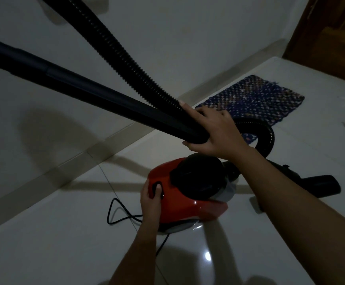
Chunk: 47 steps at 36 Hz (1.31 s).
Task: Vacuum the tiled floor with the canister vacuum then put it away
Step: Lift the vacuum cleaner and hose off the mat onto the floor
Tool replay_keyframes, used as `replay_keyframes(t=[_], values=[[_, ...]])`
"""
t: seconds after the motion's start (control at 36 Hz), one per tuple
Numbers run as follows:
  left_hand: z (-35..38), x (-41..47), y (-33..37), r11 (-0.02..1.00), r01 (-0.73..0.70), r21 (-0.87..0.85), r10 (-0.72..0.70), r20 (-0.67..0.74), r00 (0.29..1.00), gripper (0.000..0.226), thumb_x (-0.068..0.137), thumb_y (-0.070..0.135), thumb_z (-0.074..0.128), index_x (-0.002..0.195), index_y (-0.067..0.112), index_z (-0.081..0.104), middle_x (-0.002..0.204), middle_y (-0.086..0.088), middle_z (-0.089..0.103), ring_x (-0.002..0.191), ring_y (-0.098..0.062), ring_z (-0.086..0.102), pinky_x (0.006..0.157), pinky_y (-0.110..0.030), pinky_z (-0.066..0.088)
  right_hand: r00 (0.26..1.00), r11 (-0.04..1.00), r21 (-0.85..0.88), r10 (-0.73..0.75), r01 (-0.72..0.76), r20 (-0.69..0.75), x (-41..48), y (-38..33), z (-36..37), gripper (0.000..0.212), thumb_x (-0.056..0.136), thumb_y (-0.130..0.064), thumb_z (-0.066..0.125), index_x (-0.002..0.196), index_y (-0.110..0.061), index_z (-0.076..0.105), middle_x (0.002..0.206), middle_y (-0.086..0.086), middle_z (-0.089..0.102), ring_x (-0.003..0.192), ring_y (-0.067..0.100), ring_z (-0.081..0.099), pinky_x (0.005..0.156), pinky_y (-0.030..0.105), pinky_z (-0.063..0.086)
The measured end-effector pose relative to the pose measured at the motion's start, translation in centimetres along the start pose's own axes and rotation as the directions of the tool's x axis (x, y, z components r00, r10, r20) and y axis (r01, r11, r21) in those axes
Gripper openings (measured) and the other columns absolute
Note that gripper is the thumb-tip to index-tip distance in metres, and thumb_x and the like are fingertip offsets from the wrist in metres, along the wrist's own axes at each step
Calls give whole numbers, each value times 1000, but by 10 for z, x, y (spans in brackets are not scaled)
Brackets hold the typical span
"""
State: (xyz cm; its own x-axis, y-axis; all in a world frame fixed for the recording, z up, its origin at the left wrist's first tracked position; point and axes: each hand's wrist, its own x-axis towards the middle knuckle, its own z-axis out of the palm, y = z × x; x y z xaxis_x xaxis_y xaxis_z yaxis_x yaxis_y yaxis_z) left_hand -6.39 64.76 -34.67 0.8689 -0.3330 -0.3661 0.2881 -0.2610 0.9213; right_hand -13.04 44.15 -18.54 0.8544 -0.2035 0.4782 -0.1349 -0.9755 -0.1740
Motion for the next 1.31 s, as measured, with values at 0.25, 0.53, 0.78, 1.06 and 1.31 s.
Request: replay_keyframes(t=[0.25,0.53,0.78,1.06,1.31], values=[[-5,-27,71,993,-108,46,113,-136,984,51,91,26,58,138,12,43,142,-6,46,130,-21,43,105,-34,36,997,990,129,58,-63,47,-5,0,-20,90,73,-60,55,151,-33,19,109,2,56,98,21,56,85,43,39],[-26,-98,217,258,-874,413,912,194,361,50,86,31,59,130,10,52,136,1,49,129,-9,43,110,-19,32,994,975,213,50,-69,97,-9,-3,-29,90,76,-57,58,148,-44,6,120,1,54,110,19,52,88,37,30],[-48,-83,286,-530,-647,547,560,799,217,41,78,42,65,107,13,70,103,-2,73,94,-21,69,84,-31,52,994,951,308,3,-37,108,-17,2,-36,88,78,-58,57,149,-44,7,127,1,53,117,20,50,103,49,32],[-37,-66,298,-627,-671,396,322,916,240,48,63,33,83,108,24,69,93,7,74,70,-17,72,46,-29,52,988,943,322,-120,83,96,-19,20,-19,79,83,-52,55,149,-31,19,128,5,56,113,12,46,98,38,31],[-12,-93,332,-495,-743,450,194,891,410,40,87,44,55,126,34,52,119,7,65,103,-18,64,71,-27,44,983,965,242,-132,99,126,-22,5,-46,69,94,-53,39,149,-15,19,148,22,36,134,28,31,109,45,29]])
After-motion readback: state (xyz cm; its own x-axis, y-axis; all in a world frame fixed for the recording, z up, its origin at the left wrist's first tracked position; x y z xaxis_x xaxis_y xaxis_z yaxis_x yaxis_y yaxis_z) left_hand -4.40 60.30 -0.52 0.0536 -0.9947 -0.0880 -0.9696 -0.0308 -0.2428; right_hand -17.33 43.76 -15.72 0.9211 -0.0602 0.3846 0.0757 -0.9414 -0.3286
